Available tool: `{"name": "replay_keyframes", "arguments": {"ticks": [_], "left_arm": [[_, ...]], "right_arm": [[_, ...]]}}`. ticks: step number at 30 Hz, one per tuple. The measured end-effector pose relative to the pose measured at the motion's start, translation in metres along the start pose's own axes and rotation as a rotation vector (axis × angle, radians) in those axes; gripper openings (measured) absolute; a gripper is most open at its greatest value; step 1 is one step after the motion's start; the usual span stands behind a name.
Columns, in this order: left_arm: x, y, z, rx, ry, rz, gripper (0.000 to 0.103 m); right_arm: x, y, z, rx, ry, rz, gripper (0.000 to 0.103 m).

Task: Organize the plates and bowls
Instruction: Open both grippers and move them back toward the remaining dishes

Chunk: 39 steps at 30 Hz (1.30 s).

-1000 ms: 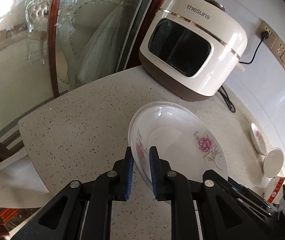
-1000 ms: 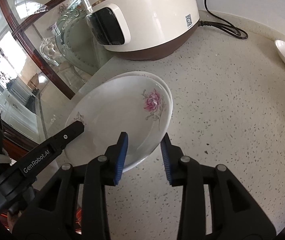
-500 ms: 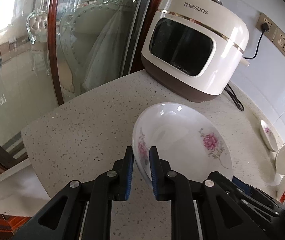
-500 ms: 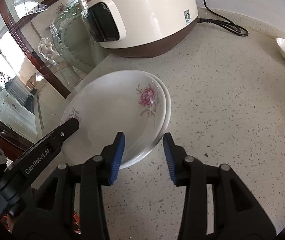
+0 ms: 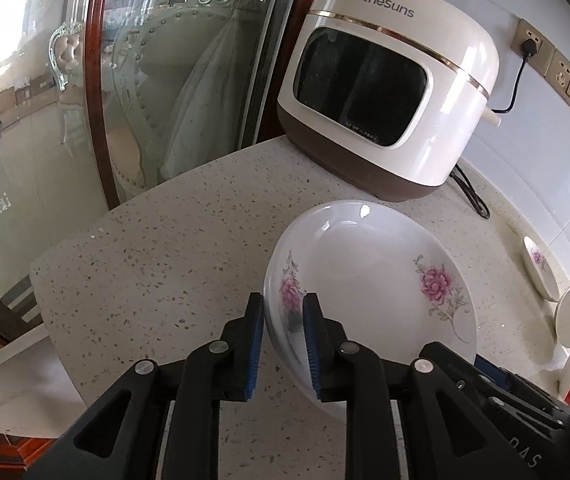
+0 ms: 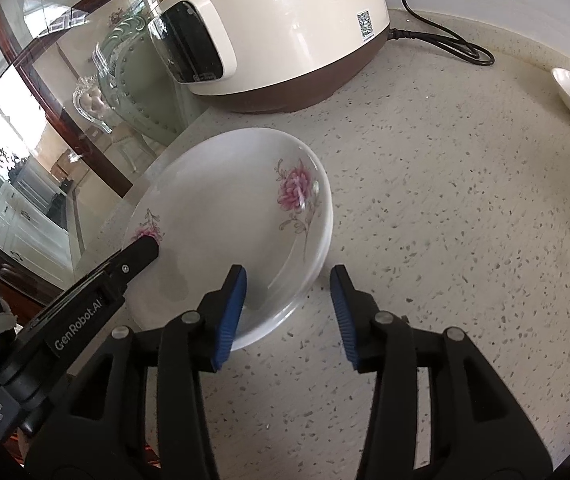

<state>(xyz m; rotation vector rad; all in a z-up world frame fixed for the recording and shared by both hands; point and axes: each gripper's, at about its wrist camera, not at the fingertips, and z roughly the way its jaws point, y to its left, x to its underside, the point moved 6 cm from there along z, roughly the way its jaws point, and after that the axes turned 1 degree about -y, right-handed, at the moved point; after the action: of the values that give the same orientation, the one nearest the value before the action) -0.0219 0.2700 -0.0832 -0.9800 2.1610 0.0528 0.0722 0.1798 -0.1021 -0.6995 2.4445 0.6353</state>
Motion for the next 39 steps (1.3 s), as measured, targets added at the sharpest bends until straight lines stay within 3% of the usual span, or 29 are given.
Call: {"name": "replay_keyframes", "arguments": {"ticks": [4, 11, 18, 26, 32, 39], "left_arm": [[-0.005, -0.001, -0.01, -0.01, -0.041, 0.0, 0.044], [-0.014, -0.017, -0.033, 0.012, -0.117, 0.02, 0.049], [-0.014, -0.059, -0.045, 0.103, -0.12, 0.055, 0.052], [-0.017, -0.154, -0.046, 0.248, -0.089, 0.164, 0.054], [-0.028, -0.237, -0.051, 0.371, -0.079, 0.241, 0.058], [-0.053, -0.311, -0.024, 0.473, -0.014, 0.215, 0.061]], "right_arm": [[-0.003, -0.006, -0.008, -0.011, -0.031, 0.024, 0.055], [-0.01, -0.019, -0.035, -0.02, -0.087, 0.056, 0.062], [-0.02, -0.044, -0.075, -0.01, -0.147, 0.077, 0.068], [-0.029, -0.092, -0.122, 0.032, -0.188, 0.105, 0.07], [-0.043, -0.144, -0.177, 0.112, -0.237, 0.115, 0.075], [-0.08, -0.213, -0.251, 0.254, -0.285, 0.123, 0.081]]}}
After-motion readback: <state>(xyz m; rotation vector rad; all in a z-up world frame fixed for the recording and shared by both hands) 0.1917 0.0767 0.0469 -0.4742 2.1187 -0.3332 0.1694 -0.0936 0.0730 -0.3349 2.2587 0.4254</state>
